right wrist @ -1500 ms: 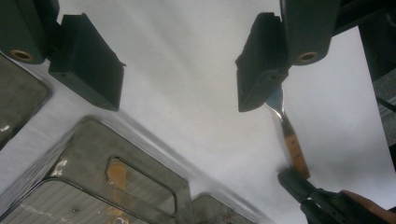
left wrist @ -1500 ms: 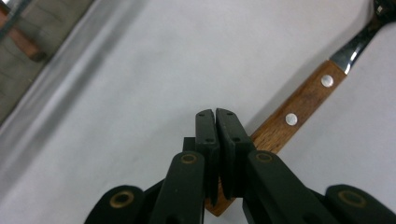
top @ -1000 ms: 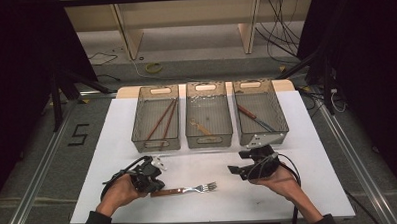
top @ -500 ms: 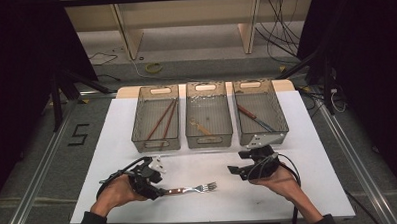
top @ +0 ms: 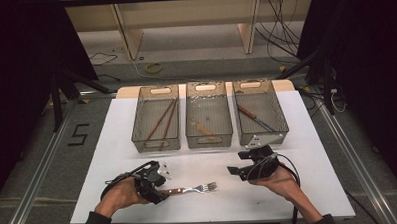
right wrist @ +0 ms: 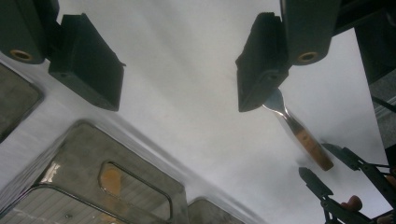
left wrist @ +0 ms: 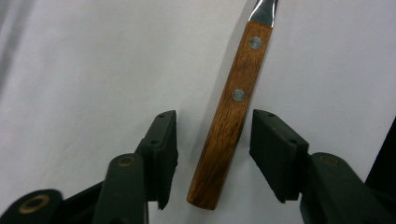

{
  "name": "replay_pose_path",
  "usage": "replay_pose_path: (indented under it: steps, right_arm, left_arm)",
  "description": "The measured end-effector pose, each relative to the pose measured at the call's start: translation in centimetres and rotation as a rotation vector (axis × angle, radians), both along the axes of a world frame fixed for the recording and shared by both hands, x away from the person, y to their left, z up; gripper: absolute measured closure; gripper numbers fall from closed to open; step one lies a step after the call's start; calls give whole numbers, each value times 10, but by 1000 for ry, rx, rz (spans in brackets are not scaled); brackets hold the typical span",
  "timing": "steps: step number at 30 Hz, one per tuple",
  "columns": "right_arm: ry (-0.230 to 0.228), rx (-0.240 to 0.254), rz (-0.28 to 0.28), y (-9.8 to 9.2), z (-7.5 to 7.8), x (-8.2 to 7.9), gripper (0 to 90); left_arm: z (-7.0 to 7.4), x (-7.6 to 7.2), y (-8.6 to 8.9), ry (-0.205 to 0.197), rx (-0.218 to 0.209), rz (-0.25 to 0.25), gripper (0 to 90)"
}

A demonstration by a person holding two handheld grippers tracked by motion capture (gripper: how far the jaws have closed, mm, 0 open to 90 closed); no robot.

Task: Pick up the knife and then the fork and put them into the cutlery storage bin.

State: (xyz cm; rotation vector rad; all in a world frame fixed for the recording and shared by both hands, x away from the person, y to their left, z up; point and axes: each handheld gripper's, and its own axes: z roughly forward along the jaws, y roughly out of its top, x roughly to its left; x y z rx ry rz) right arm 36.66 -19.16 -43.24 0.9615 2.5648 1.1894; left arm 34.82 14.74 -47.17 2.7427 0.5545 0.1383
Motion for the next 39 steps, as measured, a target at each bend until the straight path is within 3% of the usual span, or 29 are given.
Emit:
replay_pose_path:
  steps: [5, 12, 15, 17, 20, 28, 33, 39]
  right_arm:
    - [1, -2, 1, 0, 0, 0, 326]
    - [3, -3, 1, 1, -1, 0, 327]
    - [3, -3, 0, 1, -1, 1, 328]
    - [3, -4, 0, 1, -1, 1, 329]
    - [5, -5, 1, 1, -1, 0, 329]
    - [5, 1, 8, 2, 0, 0, 332]
    - [8, 7, 34, 9, 1, -2, 332]
    - [-9, -6, 120, 30, 2, -9, 332]
  left_arm:
    - [-1, -2, -4, 5, 5, -19, 616]
    - [0, -3, -8, 16, 31, -36, 682]
    - [1, -3, -8, 11, 47, -79, 717]
    - [0, -5, -8, 10, 35, -83, 741]
    - [1, -5, -8, -5, 47, -106, 747]
    - [1, -7, -8, -35, 20, -109, 755]
    - [4, -9, -15, -57, 10, -122, 755]
    - [14, -13, -24, -91, -20, -137, 755]
